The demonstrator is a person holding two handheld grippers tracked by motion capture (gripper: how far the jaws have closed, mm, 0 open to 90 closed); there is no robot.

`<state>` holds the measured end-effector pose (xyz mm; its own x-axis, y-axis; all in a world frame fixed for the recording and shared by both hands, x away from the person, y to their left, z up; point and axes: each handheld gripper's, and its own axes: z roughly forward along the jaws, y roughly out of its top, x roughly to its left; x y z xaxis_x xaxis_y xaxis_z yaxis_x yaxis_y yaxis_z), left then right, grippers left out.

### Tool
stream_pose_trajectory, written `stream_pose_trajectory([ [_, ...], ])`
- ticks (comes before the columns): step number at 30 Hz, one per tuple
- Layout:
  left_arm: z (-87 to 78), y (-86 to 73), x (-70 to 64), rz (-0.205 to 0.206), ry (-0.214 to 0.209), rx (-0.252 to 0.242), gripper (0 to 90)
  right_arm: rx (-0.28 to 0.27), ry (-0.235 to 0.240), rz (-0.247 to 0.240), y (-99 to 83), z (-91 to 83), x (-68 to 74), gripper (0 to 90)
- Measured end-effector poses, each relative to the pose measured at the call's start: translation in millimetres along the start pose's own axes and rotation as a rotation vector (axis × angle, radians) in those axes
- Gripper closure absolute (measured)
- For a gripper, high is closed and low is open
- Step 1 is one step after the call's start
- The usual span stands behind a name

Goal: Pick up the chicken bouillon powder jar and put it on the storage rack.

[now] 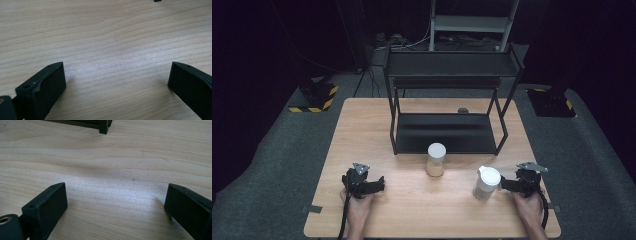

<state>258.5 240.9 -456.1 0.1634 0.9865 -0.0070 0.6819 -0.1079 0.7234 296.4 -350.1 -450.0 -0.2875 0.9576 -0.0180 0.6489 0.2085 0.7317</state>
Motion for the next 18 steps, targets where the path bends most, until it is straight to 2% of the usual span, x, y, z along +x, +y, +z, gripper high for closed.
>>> stream_pose_trajectory([
  [5,0.1,0.3,0.0,0.001,0.000,0.001,1.4,0.000,0.000,0.000,0.0,0.0,0.0,4.0],
  [9,0.2,2.8,1.1,0.027,-0.025,0.011,0.4,0.000,0.000,0.000,0.1,0.0,0.0,4.0],
  [10,0.4,6.0,2.6,0.041,-0.061,0.020,0.4,0.000,0.000,0.000,0.0,0.0,0.0,4.0],
  [12,0.3,9.5,1.4,0.058,-0.107,0.019,0.3,0.000,0.000,0.000,0.0,0.0,0.0,4.0],
  [13,0.3,9.5,1.4,0.058,-0.107,0.019,0.3,0.000,0.000,0.000,0.0,0.0,0.0,4.0],
  [16,0.3,11.1,-0.7,0.073,-0.167,-0.001,0.5,0.000,0.000,0.000,0.1,0.0,0.0,4.0],
  [18,1.4,14.3,-5.2,0.097,-0.199,-0.003,0.6,0.000,0.000,0.000,0.0,0.0,0.0,4.0],
])
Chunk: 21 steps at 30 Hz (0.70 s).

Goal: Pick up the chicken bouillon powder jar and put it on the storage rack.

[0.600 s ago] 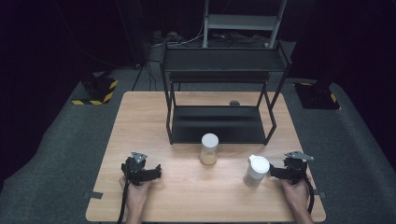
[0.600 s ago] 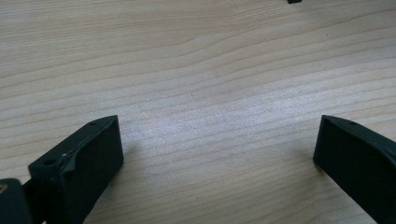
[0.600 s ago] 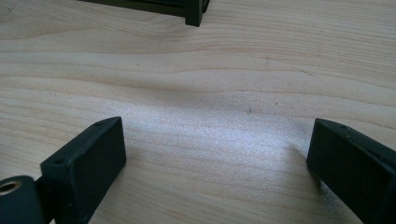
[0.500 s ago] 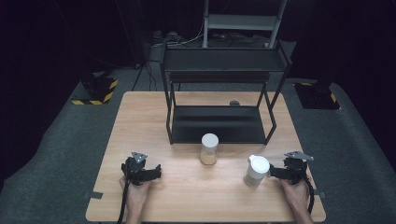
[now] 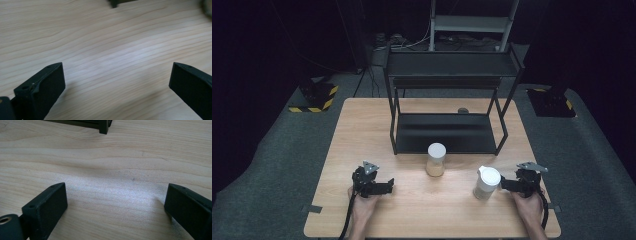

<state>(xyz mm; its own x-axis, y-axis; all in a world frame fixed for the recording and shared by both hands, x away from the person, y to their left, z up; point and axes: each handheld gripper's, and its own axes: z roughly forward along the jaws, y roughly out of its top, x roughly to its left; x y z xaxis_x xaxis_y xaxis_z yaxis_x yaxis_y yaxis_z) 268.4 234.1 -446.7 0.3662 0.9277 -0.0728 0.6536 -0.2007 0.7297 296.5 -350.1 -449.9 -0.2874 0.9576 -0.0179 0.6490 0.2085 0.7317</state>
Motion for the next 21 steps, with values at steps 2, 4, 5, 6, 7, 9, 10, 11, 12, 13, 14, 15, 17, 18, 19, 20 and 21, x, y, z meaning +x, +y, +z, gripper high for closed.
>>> stream_pose_trajectory([
  [2,2.8,3.0,-2.1,0.025,-0.048,-0.002,0.6,0.000,0.000,0.000,0.0,0.0,0.0,4.0],
  [4,6.5,6.3,-6.5,0.055,-0.094,-0.006,0.6,0.000,0.000,0.000,0.0,0.0,0.0,4.0],
  [5,7.7,7.8,-8.5,0.067,-0.106,-0.006,0.5,0.000,0.000,0.000,0.0,0.0,0.0,4.0],
  [6,9.5,9.3,-11.2,0.081,-0.121,-0.008,0.6,0.000,0.000,0.000,0.0,0.0,0.0,4.0],
  [7,11.0,11.4,-14.0,0.092,-0.135,-0.008,0.6,0.000,0.000,0.000,0.0,0.0,0.0,4.0],
  [9,14.5,15.3,-19.2,0.112,-0.160,-0.011,0.9,0.000,0.000,0.000,0.0,0.0,0.1,4.0],
  [10,16.5,17.4,-21.5,0.118,-0.173,-0.011,1.1,0.000,0.000,0.000,0.0,0.0,0.0,4.0],
  [11,18.5,19.9,-24.2,0.122,-0.183,-0.009,1.2,0.000,0.000,0.000,0.0,0.0,0.1,4.0],
  [12,19.8,21.5,-26.0,0.125,-0.191,-0.009,1.3,0.000,0.000,0.000,0.0,0.0,0.0,4.0],
  [13,22.1,24.0,-29.1,0.131,-0.202,-0.012,1.6,0.000,0.000,0.000,0.0,0.0,0.0,4.0],
  [14,24.3,27.0,-32.4,0.140,-0.211,-0.012,1.9,0.000,0.000,0.000,0.0,0.0,0.0,4.0],
  [15,26.0,29.4,-35.0,0.146,-0.217,-0.014,2.2,0.000,0.000,0.000,-0.1,0.0,0.0,4.0],
  [17,29.0,33.6,-39.0,0.153,-0.227,-0.017,2.6,0.000,0.000,0.000,-0.1,0.0,0.0,4.0],
  [18,30.1,35.6,-40.7,0.156,-0.231,-0.017,2.8,0.000,0.000,0.000,-0.1,0.0,0.0,4.0],
  [19,31.8,38.7,-43.9,0.162,-0.234,-0.021,3.1,0.000,0.000,0.000,0.0,0.0,0.0,4.0],
  [20,33.0,41.6,-46.4,0.168,-0.237,-0.023,3.4,0.000,0.000,0.000,-0.1,0.0,0.0,4.0],
  [21,34.3,44.1,-49.4,0.173,-0.237,-0.027,3.6,0.000,0.000,0.000,-0.1,0.0,0.0,4.0],
])
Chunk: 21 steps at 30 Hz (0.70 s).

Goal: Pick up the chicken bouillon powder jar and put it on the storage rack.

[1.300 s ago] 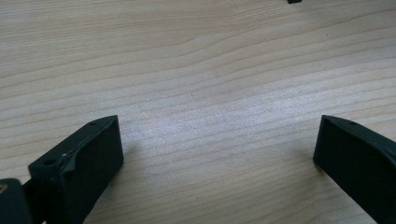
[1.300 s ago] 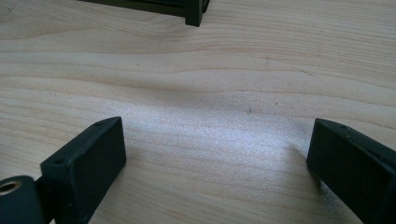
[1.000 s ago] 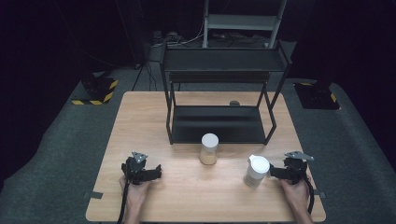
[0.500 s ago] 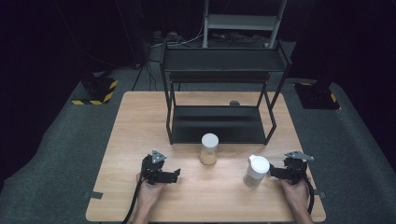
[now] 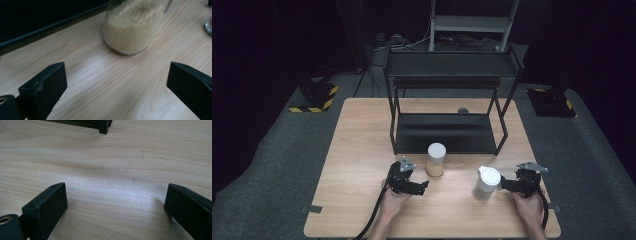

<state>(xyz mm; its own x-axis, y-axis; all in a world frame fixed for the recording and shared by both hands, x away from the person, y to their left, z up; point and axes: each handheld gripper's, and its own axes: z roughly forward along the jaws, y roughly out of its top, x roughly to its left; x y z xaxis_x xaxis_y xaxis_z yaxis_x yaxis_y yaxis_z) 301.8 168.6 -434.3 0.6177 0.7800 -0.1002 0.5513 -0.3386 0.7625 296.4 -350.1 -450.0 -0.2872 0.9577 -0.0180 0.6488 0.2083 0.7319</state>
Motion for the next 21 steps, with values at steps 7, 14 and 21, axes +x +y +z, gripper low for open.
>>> stream_pose_trajectory([
  [7,13.4,20.0,-12.0,0.024,0.000,-0.031,6.2,0.000,0.000,0.000,0.0,0.0,0.0,4.1],
  [14,26.4,31.9,-19.0,0.016,0.011,-0.050,10.0,0.000,0.001,0.000,0.0,0.0,-0.1,4.1],
  [21,36.2,36.7,-29.5,0.025,0.047,-0.079,19.2,0.000,0.001,0.001,-0.1,0.0,-0.3,4.1],
])
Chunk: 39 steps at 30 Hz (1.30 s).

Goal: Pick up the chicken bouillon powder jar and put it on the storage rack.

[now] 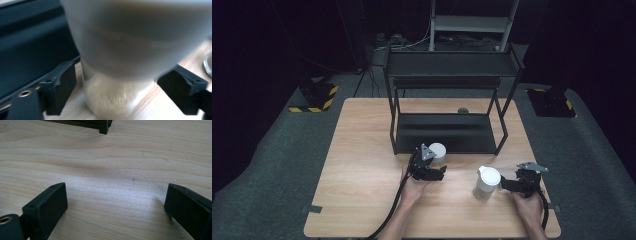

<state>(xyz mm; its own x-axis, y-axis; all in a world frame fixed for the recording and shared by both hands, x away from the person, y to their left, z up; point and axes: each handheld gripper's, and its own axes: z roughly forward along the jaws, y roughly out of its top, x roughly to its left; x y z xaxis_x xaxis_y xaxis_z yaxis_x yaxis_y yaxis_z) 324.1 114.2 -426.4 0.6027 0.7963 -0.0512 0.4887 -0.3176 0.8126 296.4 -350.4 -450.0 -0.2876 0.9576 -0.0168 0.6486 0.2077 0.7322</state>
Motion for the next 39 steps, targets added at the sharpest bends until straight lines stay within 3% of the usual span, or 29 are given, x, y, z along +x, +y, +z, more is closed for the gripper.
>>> stream_pose_trajectory([
  [6,1.9,-1.6,-5.8,0.011,0.026,-0.025,29.6,0.000,0.001,0.000,-0.1,0.0,-0.2,4.2],
  [16,-0.2,-1.0,-16.1,0.029,0.062,-0.039,31.8,-0.001,0.001,0.001,-0.2,-0.1,-0.5,4.6],
  [28,-10.3,15.3,-7.3,0.038,0.013,-0.014,33.5,-0.003,-0.002,0.001,-0.6,-0.2,-0.1,4.9],
  [39,-33.7,58.3,3.9,0.060,-0.034,0.004,34.6,-0.003,-0.003,0.001,-0.5,-0.3,0.2,5.0],
])
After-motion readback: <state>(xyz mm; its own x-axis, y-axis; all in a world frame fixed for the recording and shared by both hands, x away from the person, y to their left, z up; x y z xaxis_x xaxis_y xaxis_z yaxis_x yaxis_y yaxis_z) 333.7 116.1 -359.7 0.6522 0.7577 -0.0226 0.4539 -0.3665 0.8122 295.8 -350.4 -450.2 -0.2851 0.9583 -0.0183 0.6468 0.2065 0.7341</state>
